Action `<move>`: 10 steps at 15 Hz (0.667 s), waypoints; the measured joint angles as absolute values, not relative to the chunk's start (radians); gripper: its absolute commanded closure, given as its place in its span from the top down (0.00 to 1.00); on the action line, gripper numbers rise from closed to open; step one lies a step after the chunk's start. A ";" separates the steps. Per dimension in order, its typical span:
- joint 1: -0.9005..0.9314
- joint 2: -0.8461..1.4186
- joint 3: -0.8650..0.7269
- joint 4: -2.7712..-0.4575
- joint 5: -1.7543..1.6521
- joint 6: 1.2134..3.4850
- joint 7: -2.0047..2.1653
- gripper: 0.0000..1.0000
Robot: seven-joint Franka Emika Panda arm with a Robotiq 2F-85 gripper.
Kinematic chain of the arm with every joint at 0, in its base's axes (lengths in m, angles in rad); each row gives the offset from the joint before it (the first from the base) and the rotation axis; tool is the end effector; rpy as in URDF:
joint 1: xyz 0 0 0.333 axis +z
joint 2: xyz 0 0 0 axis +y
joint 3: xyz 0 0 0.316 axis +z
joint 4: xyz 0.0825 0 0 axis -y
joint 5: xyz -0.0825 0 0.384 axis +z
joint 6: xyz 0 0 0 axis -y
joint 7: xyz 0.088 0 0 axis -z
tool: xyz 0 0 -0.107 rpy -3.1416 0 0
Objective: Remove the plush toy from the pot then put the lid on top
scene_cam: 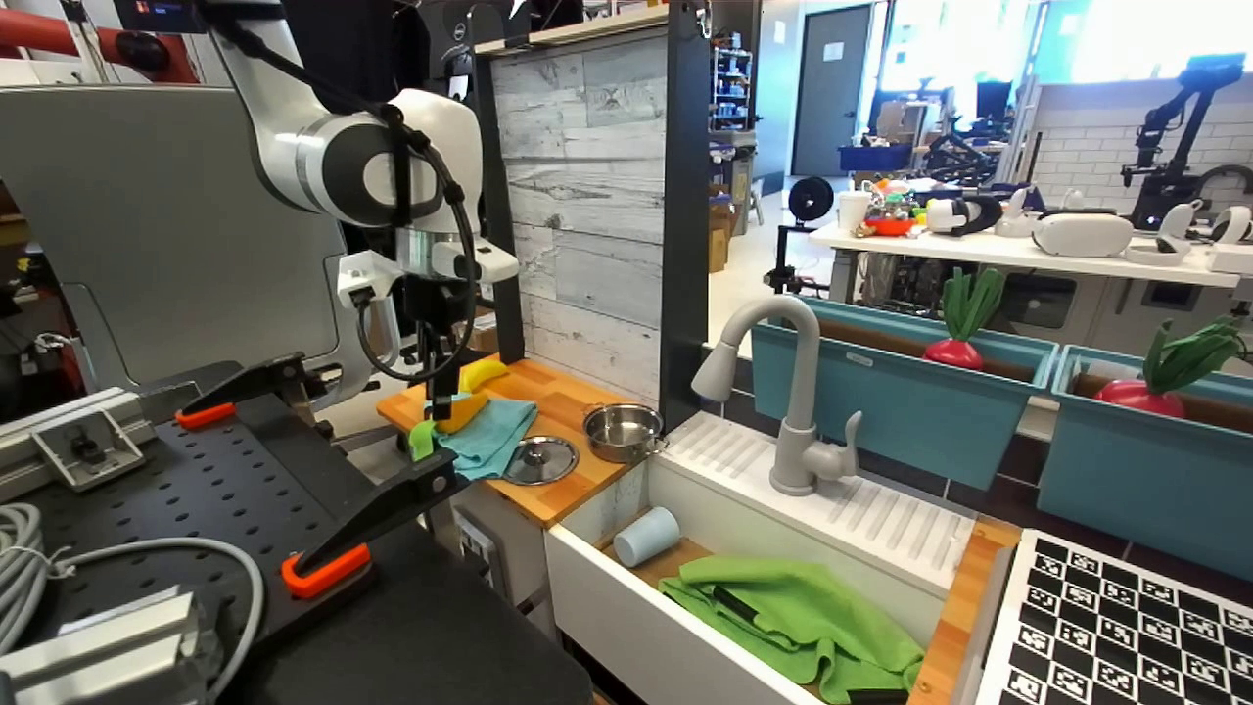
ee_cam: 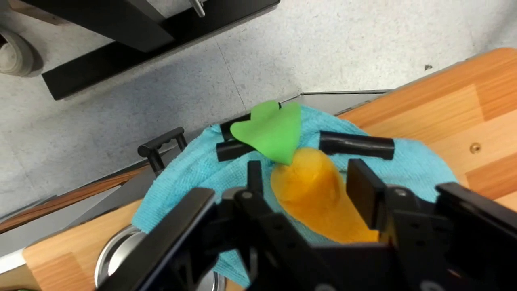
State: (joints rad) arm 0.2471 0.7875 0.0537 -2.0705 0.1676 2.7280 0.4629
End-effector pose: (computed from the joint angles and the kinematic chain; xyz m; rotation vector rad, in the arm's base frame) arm 0.5186 0.1572 0.0347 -3.0488 0.5130 0.2440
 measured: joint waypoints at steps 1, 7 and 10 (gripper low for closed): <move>0.247 0.782 0.054 -2.075 0.168 2.728 0.457 0.96; 0.221 0.689 0.047 -2.135 0.169 2.655 0.444 1.00; 0.174 0.644 0.043 -2.157 0.203 2.649 0.442 1.00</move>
